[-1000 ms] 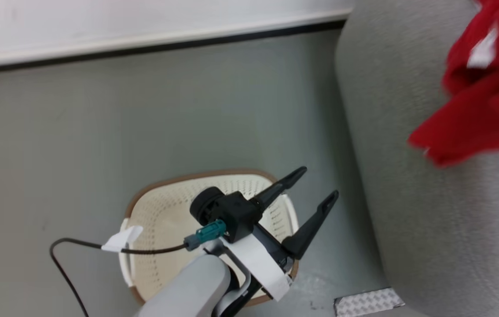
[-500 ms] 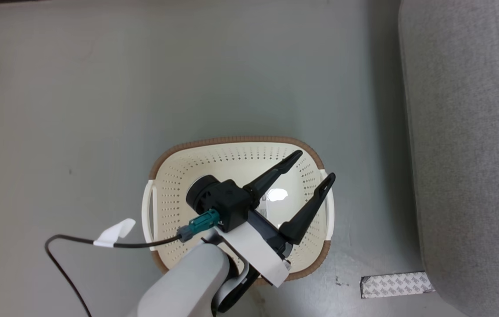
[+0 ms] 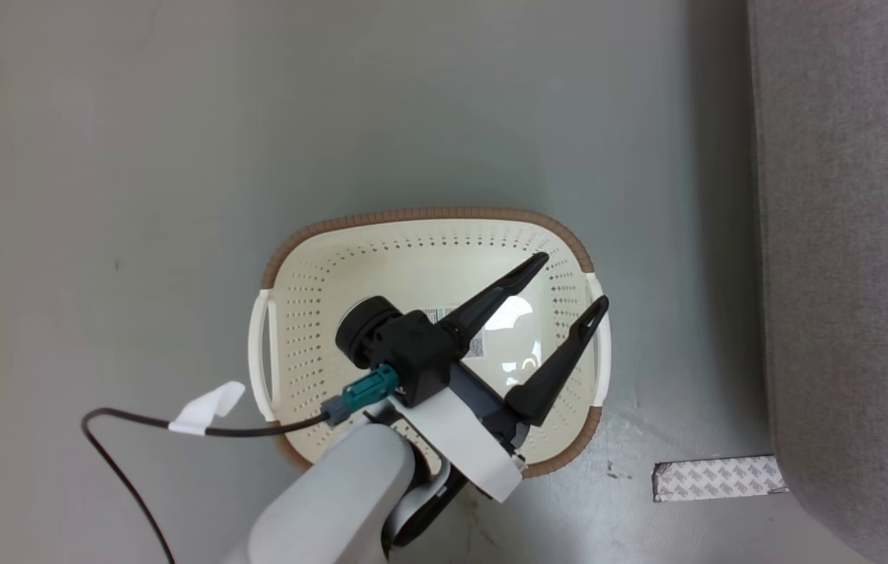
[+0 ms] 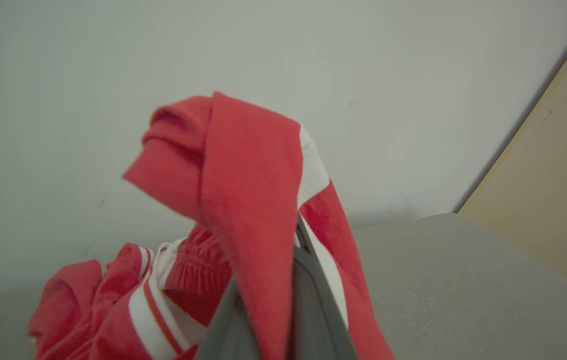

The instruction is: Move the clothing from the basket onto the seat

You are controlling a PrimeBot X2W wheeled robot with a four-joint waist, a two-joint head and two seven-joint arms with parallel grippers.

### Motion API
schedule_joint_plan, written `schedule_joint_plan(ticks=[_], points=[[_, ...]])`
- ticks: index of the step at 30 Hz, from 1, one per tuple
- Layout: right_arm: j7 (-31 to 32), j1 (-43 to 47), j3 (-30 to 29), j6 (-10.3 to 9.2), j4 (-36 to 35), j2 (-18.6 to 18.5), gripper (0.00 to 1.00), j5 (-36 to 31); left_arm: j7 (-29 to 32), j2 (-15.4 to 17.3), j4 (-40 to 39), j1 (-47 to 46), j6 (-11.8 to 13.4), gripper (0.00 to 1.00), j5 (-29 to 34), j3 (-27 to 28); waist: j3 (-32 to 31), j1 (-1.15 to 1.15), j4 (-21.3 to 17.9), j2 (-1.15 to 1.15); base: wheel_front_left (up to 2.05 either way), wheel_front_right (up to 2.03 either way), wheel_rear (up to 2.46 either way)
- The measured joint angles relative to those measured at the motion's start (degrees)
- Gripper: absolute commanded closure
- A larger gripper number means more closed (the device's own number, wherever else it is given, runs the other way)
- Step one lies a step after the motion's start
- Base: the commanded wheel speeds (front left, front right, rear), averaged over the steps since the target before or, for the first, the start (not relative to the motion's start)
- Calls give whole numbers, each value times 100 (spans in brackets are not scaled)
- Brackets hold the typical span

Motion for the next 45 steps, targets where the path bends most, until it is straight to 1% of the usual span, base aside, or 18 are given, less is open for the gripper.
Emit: schedule_joint_plan(ticks=[5,8,12,13,15,16,17,20,24,29,35,40,42,45], points=[[-181,121,-421,0,257,398,100,-374,23,31,-35,-1,60,0,9,-9,84,0,30,0,0,0,0],[-178,240,-638,0,315,626,100,-597,29,65,-54,2,97,0,9,-7,94,0,33,0,0,0,0],[-120,380,-896,0,313,828,100,-937,49,81,-62,4,129,0,9,-16,65,0,35,0,0,0,0],[-103,397,-921,0,309,871,92,-994,49,79,-66,4,130,0,8,-18,51,0,36,0,0,0,0],[-74,410,-920,0,308,896,56,-1074,49,81,-62,4,144,0,5,-10,17,-1,33,0,0,0,0],[-71,413,-904,0,299,907,19,-1092,49,80,-57,5,145,0,2,-9,-4,0,28,0,0,0,0],[-69,425,-884,0,274,929,0,-1128,48,80,-53,8,145,0,-3,-7,-30,-1,19,0,0,0,0],[-51,464,-727,0,189,1016,0,-1213,44,77,-32,21,147,0,-18,5,-121,-1,-18,0,0,0,0],[-60,711,-249,0,90,1061,0,-1176,23,63,48,79,153,0,-64,19,-297,-1,-85,0,0,0,0],[-358,1266,332,0,-114,1068,0,-838,13,71,127,271,180,0,-156,138,-620,-1,-185,0,0,0,0],[-900,2265,701,0,-556,1083,0,-405,-5,142,242,609,209,0,-188,348,-1152,-1,-282,0,0,0,0],[-1181,3218,870,0,-1102,1328,0,-109,-15,191,266,1058,257,0,-246,771,-1667,-1,-327,0,0,0,0],[-1236,3627,943,0,-1313,1479,0,-64,-15,234,285,1288,299,0,-258,970,-1879,-2,-340,0,0,0,0],[-1290,4158,982,0,-1652,1768,0,-23,-19,281,319,1579,297,0,-259,1233,-2193,-2,-349,0,0,0,0]])
